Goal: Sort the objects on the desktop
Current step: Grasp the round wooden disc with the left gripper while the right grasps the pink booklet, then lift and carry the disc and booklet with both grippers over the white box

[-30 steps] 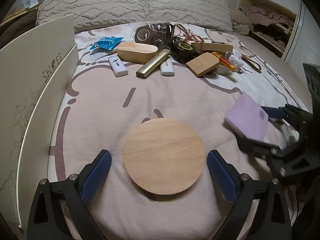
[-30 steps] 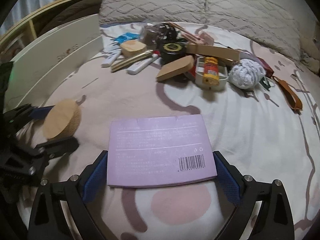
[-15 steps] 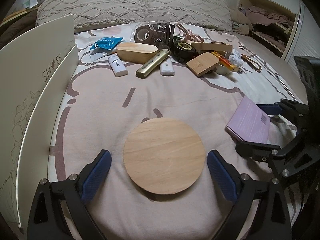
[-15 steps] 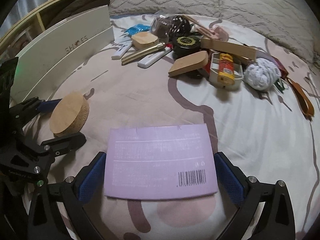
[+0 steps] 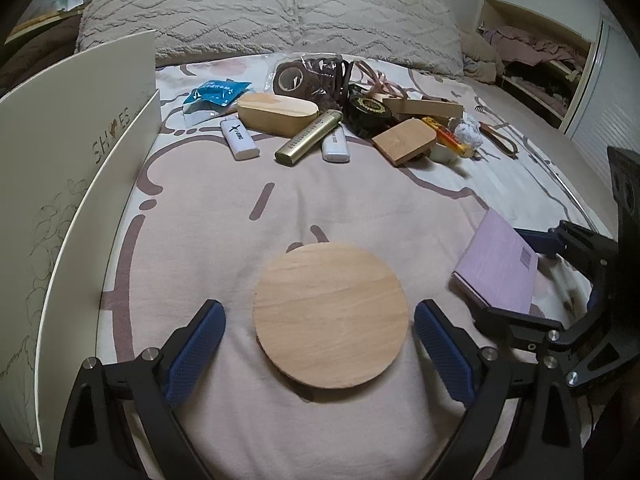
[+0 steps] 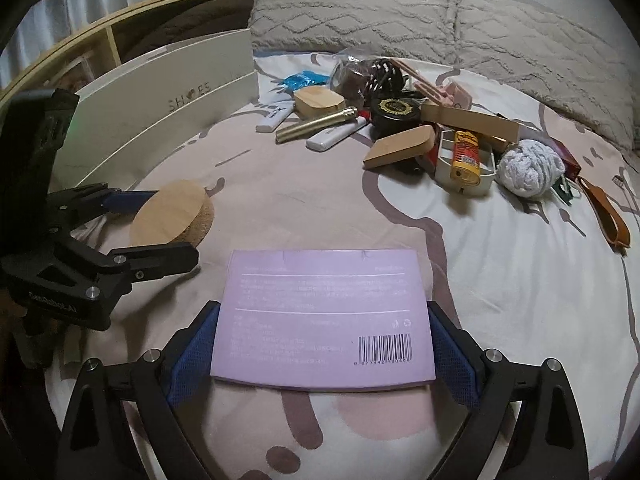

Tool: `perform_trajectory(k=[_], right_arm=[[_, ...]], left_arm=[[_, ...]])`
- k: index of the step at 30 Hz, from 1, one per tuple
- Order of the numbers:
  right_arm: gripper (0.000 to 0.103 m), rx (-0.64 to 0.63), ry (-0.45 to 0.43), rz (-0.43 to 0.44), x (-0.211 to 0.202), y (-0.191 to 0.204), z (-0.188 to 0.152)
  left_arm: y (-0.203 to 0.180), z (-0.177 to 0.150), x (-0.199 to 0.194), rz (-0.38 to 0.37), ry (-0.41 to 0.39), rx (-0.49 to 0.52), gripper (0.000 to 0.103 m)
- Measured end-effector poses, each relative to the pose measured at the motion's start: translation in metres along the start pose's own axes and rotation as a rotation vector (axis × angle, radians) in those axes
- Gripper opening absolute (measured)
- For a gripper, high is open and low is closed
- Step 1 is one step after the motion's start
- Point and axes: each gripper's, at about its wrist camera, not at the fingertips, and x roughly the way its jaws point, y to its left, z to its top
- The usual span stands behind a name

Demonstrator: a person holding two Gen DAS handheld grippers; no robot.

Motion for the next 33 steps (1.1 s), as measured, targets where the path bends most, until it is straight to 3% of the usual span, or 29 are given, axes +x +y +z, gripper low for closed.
perform_trajectory(k=[4,8,11,17,23,33], right_arm=[[0.097,0.052,-0.017,-0.02,-0.003,-0.008,-0.001],[0.097,0.106,-0.022,-0.012,-0.003,-0.017,-0.001],[0.097,0.108,-0.024,-0.02,-0.003,-0.016,-0.002],[0.097,0.093,-0.028,-0.065,-0.003,-0.012,-0.003],[0.097,0.112,-0.031,-0.052,-0.005,-0.015,-0.002],[0.097,0.119,-0.05,-0.084,-0.017,-0.012,-0.001]], left_arm=[[-0.001,0.0,0.0,0.017,0.0,0.007,0.092],[-0.005,-0.001,-0.001,0.031,-0.011,0.03,0.075],[-0.009,-0.002,-0.002,0.024,-0.019,0.048,0.069],[-0.01,-0.001,-0.003,0.03,-0.023,0.05,0.068],[-0.012,-0.002,-0.006,0.042,-0.033,0.056,0.068],[-0.015,0.001,-0.023,0.011,-0.062,0.034,0.068]])
